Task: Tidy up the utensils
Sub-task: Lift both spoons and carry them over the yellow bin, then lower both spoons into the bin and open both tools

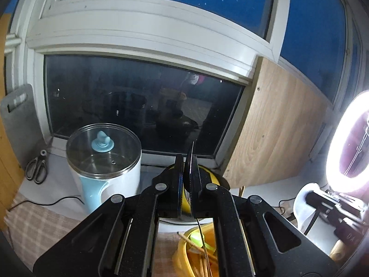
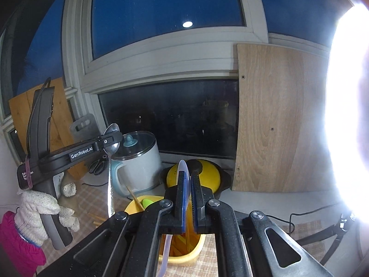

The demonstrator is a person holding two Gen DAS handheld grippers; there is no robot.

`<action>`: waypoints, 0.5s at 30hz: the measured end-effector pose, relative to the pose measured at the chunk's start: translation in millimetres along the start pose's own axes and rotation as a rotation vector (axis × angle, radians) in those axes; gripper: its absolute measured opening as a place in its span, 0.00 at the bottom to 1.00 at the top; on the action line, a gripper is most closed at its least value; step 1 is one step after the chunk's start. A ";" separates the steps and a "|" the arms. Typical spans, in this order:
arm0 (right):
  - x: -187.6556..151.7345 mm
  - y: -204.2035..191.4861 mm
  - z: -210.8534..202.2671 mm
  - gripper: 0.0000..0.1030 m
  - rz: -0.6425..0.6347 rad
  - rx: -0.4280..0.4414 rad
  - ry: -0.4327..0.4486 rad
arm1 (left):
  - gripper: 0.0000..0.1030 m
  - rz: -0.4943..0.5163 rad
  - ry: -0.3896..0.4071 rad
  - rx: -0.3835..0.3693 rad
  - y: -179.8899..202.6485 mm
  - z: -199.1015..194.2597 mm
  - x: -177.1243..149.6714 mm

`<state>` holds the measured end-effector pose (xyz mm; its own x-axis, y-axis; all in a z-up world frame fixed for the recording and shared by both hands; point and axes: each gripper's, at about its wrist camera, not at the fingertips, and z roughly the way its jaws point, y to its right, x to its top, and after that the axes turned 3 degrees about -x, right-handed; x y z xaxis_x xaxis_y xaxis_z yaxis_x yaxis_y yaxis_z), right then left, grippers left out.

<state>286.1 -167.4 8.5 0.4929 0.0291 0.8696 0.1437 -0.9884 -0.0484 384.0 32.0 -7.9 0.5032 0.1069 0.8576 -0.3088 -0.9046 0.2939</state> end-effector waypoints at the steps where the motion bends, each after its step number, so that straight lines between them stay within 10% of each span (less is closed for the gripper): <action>1: 0.7 -0.3 2.2 0.01 -0.001 -0.003 0.000 | 0.02 0.002 0.003 -0.006 -0.5 1.9 0.4; 15: 3.6 -0.5 30.0 0.01 0.036 -0.054 0.004 | 0.02 0.042 -0.003 -0.014 -10.9 30.8 -15.7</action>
<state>313.6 -162.3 -3.1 0.4934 -0.0068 0.8698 0.0796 -0.9954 -0.0529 404.3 27.5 -37.6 0.4920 0.0678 0.8679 -0.3407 -0.9024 0.2637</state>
